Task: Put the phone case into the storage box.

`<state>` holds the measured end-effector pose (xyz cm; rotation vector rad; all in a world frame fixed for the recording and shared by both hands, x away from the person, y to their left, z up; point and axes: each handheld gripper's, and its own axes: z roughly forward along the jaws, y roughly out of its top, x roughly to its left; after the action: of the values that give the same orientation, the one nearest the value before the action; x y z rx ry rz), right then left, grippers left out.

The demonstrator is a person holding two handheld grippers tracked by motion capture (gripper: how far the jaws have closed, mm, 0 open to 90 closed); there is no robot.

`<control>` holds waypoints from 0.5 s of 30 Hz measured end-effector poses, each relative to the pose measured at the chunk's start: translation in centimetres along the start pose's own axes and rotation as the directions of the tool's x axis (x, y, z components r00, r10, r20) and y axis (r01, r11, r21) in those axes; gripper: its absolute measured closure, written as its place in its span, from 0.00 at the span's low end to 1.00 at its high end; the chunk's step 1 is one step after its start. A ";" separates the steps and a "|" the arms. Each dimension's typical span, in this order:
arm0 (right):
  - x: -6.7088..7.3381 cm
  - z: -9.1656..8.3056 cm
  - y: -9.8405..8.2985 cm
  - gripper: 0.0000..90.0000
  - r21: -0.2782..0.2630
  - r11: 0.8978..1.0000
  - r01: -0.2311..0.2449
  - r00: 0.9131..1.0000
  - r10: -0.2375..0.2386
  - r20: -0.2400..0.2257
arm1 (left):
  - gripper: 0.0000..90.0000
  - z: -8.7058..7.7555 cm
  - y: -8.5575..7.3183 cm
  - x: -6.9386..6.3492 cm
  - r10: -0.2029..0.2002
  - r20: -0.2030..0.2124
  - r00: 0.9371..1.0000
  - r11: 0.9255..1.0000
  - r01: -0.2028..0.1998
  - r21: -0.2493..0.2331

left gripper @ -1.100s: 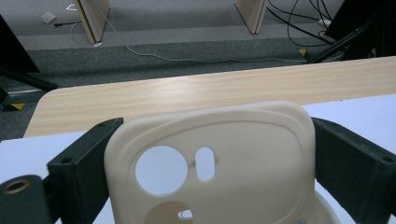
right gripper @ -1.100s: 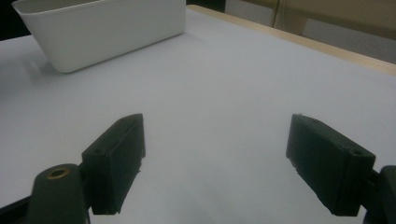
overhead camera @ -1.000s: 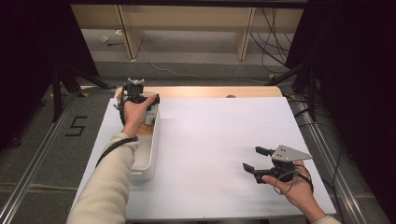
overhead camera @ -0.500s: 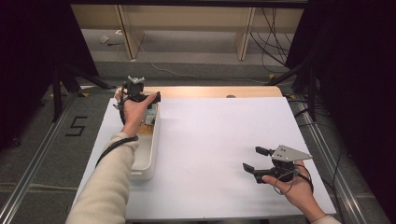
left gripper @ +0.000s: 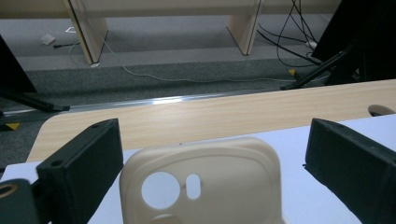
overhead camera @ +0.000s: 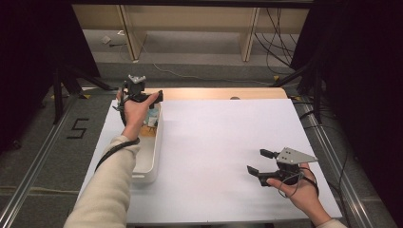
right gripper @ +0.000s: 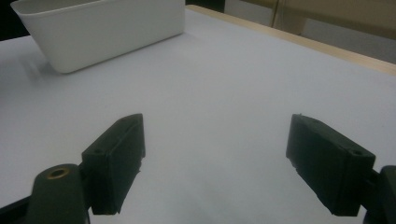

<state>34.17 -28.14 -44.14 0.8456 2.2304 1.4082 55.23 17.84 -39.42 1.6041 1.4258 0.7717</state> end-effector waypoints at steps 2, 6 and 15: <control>0.0 0.0 0.0 0.23 -0.003 1.000 0.002 1.000 -0.002 -0.001 | 0.05 -0.3 0.0 -0.1 0.002 0.002 1.000 1.000 -0.002 -0.004; 0.0 0.0 0.0 0.23 0.000 1.000 0.002 1.000 -0.002 0.002 | 0.06 -0.9 0.0 -0.1 0.005 0.016 1.000 1.000 -0.005 -0.012; 0.0 0.0 0.0 0.23 -0.002 1.000 0.002 1.000 -0.002 0.002 | 0.08 -2.3 0.0 -0.3 0.004 0.055 0.998 0.999 -0.002 -0.035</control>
<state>34.17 -28.11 -44.11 0.8433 2.2274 1.4080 53.20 17.97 -38.39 1.5895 1.3637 0.7448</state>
